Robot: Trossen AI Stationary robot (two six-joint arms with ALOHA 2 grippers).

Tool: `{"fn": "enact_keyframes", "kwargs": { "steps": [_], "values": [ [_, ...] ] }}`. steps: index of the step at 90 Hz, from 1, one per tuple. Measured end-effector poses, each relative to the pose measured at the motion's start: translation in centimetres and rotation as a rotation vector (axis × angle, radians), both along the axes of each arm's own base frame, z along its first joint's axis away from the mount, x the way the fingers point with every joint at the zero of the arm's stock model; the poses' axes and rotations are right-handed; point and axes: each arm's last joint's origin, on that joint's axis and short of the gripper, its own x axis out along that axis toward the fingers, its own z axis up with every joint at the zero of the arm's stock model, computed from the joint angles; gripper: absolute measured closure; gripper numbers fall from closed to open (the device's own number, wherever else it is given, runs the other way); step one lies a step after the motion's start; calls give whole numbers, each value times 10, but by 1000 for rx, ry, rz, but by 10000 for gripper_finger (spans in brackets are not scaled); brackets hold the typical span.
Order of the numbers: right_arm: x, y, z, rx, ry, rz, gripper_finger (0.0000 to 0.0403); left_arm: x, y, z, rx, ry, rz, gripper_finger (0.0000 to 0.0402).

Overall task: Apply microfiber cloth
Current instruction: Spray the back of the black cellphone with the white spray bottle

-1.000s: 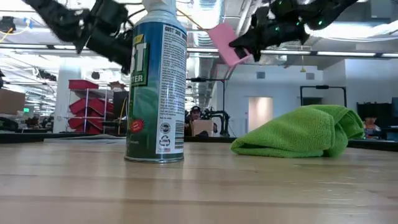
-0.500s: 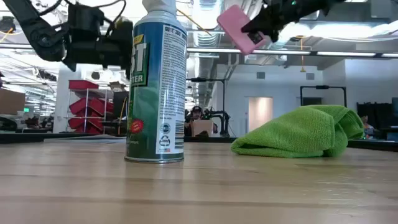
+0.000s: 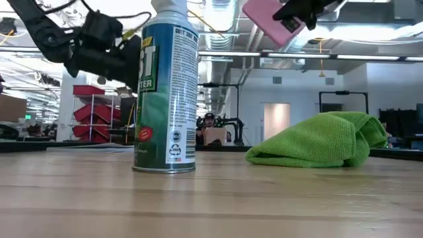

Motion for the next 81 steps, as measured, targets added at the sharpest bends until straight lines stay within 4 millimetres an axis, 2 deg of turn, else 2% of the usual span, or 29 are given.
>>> {"fn": "enact_keyframes", "kwargs": {
  "steps": [15, 31, 48, 65, 81],
  "values": [
    [3, 12, 0, -7, -3, -12, 389, 11, 4, -32, -36, 83, -100, 269],
    [3, 21, 1, -4, -11, -22, 389, 27, 8, -49, -1, -59, -227, 269],
    [0, 26, 3, 4, -22, -30, 389, 42, 11, -70, -30, -53, -302, 269],
    [-3, 26, 4, 16, -28, -58, 389, 68, 14, -76, -41, -57, -431, 269],
    [-4, 26, 3, 26, -24, -62, 389, 89, 18, -84, -7, 5, -472, 269]
  ]
}}
